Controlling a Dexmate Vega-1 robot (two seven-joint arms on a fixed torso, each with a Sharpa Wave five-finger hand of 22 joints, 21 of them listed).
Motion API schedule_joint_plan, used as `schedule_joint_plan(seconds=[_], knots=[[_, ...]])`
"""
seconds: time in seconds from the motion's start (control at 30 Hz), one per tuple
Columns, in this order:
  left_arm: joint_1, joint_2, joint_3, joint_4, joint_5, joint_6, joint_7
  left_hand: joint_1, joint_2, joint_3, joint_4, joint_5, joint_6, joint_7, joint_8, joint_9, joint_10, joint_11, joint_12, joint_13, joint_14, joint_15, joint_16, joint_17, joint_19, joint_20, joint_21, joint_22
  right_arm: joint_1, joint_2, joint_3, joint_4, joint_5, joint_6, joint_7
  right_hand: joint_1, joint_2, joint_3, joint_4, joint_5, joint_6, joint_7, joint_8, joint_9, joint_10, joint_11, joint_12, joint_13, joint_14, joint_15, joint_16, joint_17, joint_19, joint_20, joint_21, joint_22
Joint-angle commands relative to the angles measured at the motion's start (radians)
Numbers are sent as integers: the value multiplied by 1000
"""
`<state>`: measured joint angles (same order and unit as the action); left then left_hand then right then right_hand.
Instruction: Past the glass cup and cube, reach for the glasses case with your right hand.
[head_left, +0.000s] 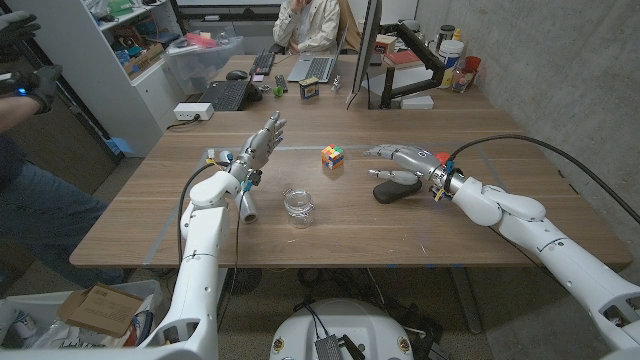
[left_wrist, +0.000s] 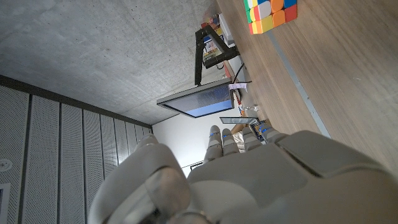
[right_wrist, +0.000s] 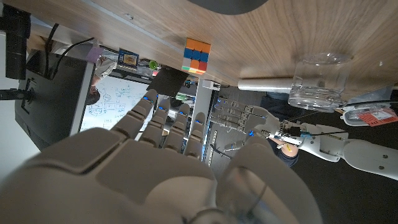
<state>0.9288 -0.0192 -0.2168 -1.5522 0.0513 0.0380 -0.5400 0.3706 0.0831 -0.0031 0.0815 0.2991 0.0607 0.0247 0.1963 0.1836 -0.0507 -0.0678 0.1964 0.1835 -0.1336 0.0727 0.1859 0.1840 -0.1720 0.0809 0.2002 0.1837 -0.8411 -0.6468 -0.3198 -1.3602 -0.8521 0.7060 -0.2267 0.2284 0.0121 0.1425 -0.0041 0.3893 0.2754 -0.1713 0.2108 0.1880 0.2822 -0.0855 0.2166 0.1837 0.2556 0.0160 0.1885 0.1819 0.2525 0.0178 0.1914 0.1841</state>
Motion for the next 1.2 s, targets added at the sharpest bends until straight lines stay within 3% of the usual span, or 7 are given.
schedule_joint_plan(seconds=[0.03, 0.73, 0.83, 1.2], knots=[[12, -1, 2, -16, 4, 4, 7, 5, 10, -6, 2, -4, 7, -4, 3, 3, -4, -9, 3, 5, -6, 2, 4, 1, -24, 4, 8, 4, 9, -3, -12, 16, -10, -6, 0, 9, 4, -1, -6, 0, 11, 1, 5, 3, 5, 0, 4, 6, 9, 2, 0, 1, -2, 0, 3, 1], [25, 5, 7, -41, 4, 10, 10, 7, 12, -9, 2, -5, 7, -6, 3, 3, -7, -8, 1, 5, -30, -3, -4, 2, -32, 1, 5, 4, 9, -14, -33, 12, -51, -42, -24, 10, 5, -3, -8, -4, 34, -11, 8, 3, 12, 4, 7, 6, 12, -15, 1, 2, -14, 1, 2, 3], [25, 6, 9, -42, 5, 12, 10, 8, 12, -10, 3, -5, 7, -5, 3, 3, -8, -9, 1, 5, -33, -2, -4, 2, -34, 1, 5, 5, 10, -16, -36, 10, -54, -47, -25, 9, 8, -4, -8, -6, 41, -11, 9, 3, 14, 3, 7, 6, 11, -40, 0, 2, -18, 3, 3, 4], [21, 10, 15, -38, 12, 21, 10, 8, 14, -12, 4, -6, 5, -7, 2, 3, -11, -8, 0, 5, -36, -5, -2, 2, -53, 5, -1, 5, 11, -19, -44, 16, -51, -59, -18, 8, 12, -4, -7, -9, 60, -13, 12, 3, 21, 3, 10, 7, 9, -56, 0, 4, -24, 4, 4, 5]])
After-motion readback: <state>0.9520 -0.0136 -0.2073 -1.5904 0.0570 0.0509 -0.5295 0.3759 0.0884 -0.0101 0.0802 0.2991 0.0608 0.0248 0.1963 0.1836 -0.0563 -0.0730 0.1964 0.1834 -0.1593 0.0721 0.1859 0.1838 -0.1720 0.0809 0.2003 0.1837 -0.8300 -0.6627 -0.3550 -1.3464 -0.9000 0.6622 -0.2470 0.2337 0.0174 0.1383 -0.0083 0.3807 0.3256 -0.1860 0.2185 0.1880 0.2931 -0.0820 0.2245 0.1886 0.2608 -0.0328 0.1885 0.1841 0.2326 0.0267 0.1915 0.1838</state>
